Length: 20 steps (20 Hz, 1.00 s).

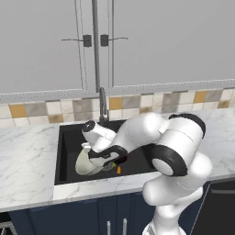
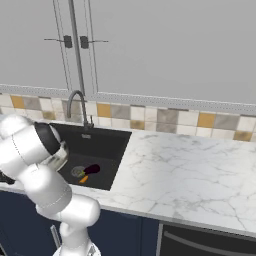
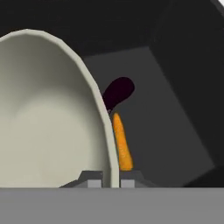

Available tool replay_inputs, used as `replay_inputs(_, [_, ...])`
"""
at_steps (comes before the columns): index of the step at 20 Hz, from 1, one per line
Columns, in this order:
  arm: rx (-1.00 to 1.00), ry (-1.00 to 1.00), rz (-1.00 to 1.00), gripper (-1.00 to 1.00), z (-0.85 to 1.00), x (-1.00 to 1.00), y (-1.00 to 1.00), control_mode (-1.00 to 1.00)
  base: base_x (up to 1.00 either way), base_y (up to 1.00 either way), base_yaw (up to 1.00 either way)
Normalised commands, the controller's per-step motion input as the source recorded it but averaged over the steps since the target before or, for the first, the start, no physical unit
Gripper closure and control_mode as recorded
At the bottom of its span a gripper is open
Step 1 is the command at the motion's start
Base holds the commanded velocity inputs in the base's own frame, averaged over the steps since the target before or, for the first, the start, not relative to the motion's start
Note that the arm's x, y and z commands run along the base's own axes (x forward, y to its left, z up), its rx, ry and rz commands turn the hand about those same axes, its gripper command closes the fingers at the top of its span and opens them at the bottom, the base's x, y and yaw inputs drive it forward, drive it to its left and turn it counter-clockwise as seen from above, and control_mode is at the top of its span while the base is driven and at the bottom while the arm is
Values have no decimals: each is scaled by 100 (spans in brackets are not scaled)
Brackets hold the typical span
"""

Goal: Dump the carrot and eggplant from the bowl so the bowl can be washed. Place the bowl in the sink after clearing the leftovers.

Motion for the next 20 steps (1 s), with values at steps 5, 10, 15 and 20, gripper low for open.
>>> replay_inputs(5, [5, 16, 0, 100, -61, 4, 8, -100, 0, 0, 0])
replay_inputs(10, [24, 1, 0, 100, -38, 9, 9, -100, 0, 0, 0])
replay_inputs(15, [15, -5, 0, 100, -44, 17, 28, -100, 0, 0, 0])
replay_inputs(20, [4, -6, 0, 100, -60, 36, 21, -100, 0, 0, 0])
